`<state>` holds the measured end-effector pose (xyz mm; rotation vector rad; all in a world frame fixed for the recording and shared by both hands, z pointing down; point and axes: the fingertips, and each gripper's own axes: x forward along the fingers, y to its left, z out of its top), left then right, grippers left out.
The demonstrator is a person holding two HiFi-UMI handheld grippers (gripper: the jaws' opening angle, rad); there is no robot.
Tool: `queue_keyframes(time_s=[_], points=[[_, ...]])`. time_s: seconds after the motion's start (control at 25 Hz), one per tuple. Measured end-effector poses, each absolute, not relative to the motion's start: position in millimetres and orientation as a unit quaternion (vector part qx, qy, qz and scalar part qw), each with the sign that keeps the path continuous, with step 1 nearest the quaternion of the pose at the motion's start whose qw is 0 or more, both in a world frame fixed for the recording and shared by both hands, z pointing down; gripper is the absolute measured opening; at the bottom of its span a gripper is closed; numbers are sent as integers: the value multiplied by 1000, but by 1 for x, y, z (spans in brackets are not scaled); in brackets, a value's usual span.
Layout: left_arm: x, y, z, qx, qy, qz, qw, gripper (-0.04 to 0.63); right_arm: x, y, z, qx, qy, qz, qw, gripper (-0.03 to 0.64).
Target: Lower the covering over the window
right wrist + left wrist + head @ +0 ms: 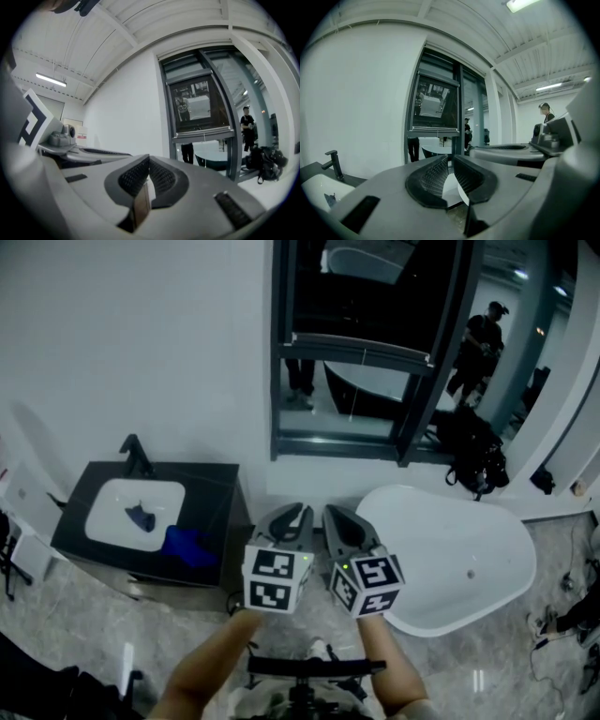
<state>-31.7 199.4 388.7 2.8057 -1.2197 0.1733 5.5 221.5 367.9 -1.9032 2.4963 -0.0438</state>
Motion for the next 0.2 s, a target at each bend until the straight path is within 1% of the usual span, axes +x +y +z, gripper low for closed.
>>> queue_keyframes(time_s=[0.2], points=[[-25,204,395,916,-394,60,39,54,11,225,374,-608,794,-17,1,9]])
